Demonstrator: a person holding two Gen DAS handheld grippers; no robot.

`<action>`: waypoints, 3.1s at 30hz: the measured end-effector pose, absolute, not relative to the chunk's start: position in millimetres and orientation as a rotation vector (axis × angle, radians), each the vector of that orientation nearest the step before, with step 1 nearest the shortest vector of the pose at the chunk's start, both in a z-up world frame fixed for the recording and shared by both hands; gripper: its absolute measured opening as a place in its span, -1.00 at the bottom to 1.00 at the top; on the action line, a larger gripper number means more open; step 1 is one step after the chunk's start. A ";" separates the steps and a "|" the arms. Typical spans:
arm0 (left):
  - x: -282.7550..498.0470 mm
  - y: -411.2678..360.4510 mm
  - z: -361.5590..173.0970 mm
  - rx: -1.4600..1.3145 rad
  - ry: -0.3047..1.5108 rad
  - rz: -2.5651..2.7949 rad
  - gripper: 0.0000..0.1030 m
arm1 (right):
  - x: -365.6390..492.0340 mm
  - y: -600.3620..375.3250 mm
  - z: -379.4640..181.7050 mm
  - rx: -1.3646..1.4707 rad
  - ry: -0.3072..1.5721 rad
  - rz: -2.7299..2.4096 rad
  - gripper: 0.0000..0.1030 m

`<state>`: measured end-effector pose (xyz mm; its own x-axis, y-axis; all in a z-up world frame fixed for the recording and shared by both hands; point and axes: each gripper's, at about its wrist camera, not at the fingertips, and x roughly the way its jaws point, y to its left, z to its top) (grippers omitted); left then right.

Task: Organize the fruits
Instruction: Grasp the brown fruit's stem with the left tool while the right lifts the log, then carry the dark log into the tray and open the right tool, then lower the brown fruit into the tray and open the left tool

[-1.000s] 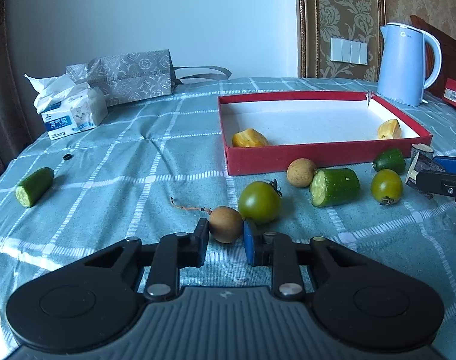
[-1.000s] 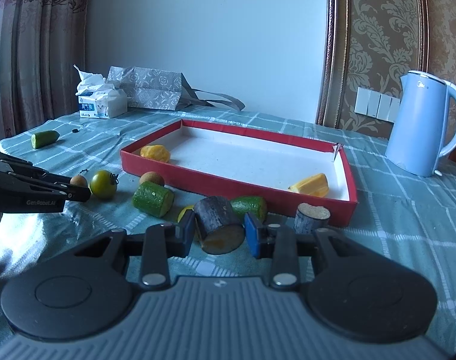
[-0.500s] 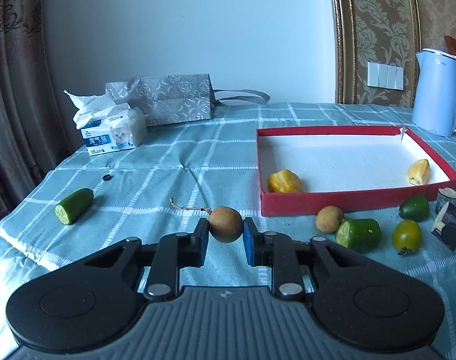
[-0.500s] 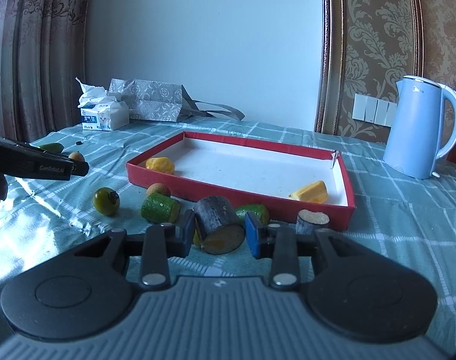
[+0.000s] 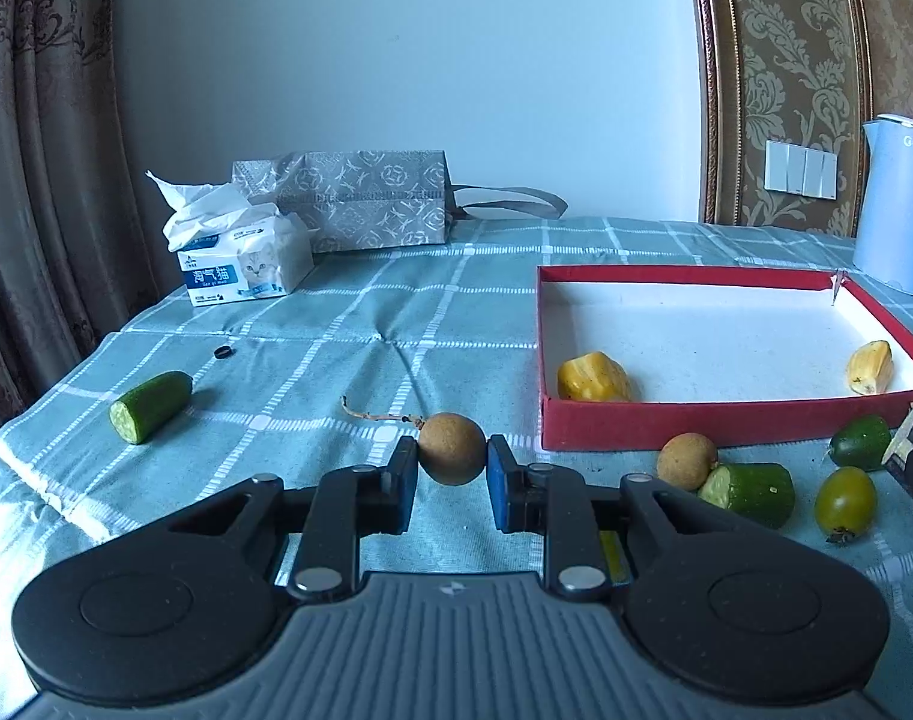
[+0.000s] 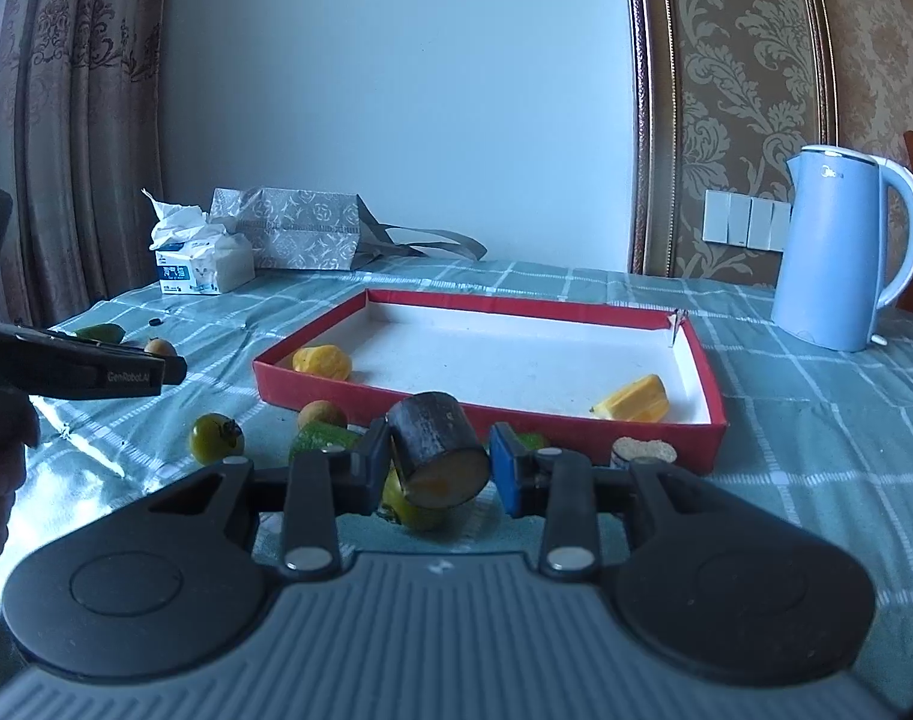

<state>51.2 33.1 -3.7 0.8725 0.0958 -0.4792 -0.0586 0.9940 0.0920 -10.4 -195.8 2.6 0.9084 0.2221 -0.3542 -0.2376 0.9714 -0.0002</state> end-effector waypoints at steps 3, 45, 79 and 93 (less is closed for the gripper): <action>54.2 32.9 -8.5 0.069 0.511 0.079 -0.55 | -9.3 -195.2 4.7 -0.043 0.356 0.236 -0.35; 56.2 40.3 -22.3 0.055 0.501 0.103 -0.55 | 79.4 -142.2 20.8 -0.090 0.416 0.268 -0.35; 97.8 -60.0 24.3 0.138 0.448 -0.010 -0.55 | 0.8 -268.8 7.5 0.168 0.331 0.108 0.47; 143.1 -101.1 13.5 0.195 0.459 -0.007 -0.52 | 3.4 -284.2 1.9 0.212 0.307 0.101 0.47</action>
<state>143.1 -101.1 13.5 0.8970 0.0369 -0.4405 0.0506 0.9814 0.1853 3.4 -284.2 1.9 0.9482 0.1311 -0.2892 -0.0667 0.9727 0.2222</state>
